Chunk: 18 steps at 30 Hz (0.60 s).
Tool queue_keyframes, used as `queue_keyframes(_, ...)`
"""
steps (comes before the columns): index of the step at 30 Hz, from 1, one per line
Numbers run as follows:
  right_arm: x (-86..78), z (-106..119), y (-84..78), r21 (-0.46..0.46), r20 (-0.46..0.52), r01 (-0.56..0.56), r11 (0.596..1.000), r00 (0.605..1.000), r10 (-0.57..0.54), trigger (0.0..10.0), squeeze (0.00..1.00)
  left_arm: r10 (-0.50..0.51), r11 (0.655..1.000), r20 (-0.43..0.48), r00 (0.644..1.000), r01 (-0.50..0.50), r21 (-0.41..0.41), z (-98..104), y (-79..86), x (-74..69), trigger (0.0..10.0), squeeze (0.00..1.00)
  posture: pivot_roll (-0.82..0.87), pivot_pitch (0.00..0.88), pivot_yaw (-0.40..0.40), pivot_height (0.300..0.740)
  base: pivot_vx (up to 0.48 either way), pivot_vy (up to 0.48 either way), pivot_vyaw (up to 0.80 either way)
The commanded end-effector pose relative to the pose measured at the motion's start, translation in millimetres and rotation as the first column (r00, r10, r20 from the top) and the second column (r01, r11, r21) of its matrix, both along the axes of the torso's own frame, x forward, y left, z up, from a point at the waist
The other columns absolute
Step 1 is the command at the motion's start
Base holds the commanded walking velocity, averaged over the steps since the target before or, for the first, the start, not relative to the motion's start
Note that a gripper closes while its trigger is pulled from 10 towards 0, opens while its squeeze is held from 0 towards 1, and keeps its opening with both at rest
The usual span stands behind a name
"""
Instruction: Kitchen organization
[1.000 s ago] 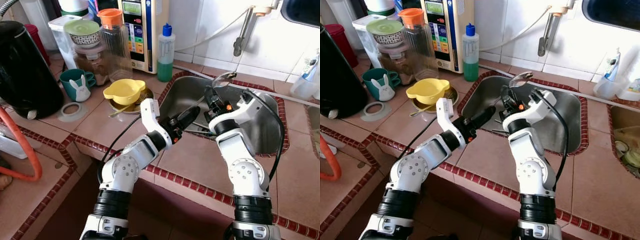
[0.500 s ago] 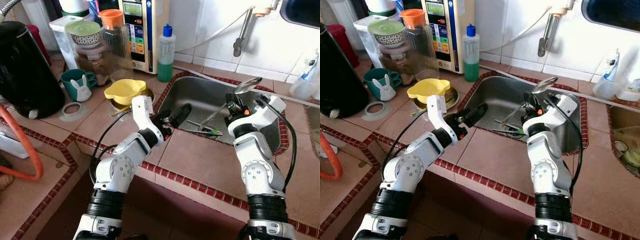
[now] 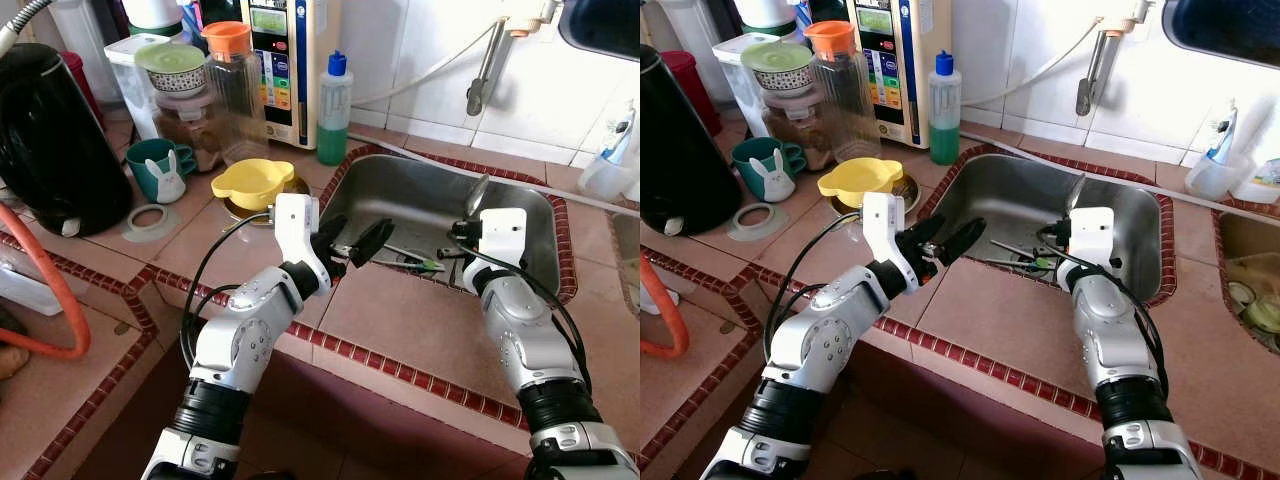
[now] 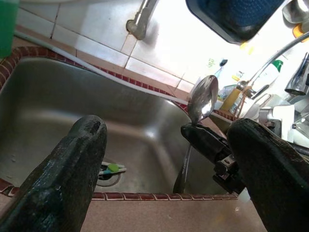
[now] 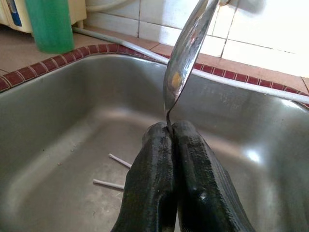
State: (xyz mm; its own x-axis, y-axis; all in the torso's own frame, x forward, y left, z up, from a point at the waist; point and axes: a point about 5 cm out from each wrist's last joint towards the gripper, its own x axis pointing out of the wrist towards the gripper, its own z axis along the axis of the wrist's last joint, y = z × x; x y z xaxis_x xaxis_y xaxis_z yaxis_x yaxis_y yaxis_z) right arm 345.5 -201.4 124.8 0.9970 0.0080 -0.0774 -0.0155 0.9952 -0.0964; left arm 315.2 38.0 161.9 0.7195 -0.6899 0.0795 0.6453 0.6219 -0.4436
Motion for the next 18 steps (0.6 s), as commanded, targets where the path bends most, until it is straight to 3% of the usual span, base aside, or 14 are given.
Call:
queue_keyframes(1,3.1,4,1.3,-0.039,0.01,-0.016,0.999,1.0,0.017,9.3,0.0,-0.001,1.0,0.024,1.0,0.001,0.01,2,0.9,-0.7,10.0,1.0,0.14,0.017,0.039,0.74,0.0,0.0,0.0)
queue_keyframes(2,4.1,3,0.8,-0.059,0.009,-0.027,0.998,1.0,0.027,10.0,0.0,0.0,1.0,0.029,1.0,-0.001,0.017,2,1.0,-0.8,10.0,1.0,0.14,0.017,0.039,0.74,0.0,0.0,0.0)
queue_keyframes(5,13.2,-3,-7.4,-0.315,-0.046,-0.073,0.946,0.997,0.062,10.0,0.0,0.005,0.997,0.064,0.998,-0.009,0.072,0,3.9,-1.1,10.0,1.0,0.16,0.003,0.041,0.74,0.0,0.0,0.0)
queue_keyframes(11,17.8,-4,-3.6,-0.36,-0.047,-0.098,0.928,0.995,0.087,10.0,0.0,-0.004,0.996,0.085,0.996,-0.004,0.094,-1,3.1,-1.3,10.0,1.0,0.16,0.0,0.044,0.74,0.0,0.0,0.0)
queue_keyframes(12,20.5,-3,-2.3,-0.364,-0.049,-0.104,0.926,0.995,0.092,10.0,0.95,-0.005,0.995,0.09,0.996,-0.004,0.103,-1,3.1,-1.1,10.0,1.0,0.16,0.0,0.044,0.74,0.0,0.0,0.0)
queue_keyframes(14,22.3,-3,-1.1,-0.376,-0.05,-0.107,0.92,0.994,0.096,10.0,1.0,-0.006,0.994,0.095,0.995,-0.004,0.108,-2,3.3,-1.2,10.0,1.0,0.17,0.0,0.046,0.74,0.0,0.0,0.0)
queue_keyframes(18,26.3,-2,1.2,-0.402,-0.046,-0.118,0.908,0.993,0.108,10.0,1.0,-0.006,0.992,0.107,0.994,-0.007,0.126,-2,4.8,-0.6,10.0,1.0,0.17,0.0,0.046,0.74,0.0,0.0,0.0)
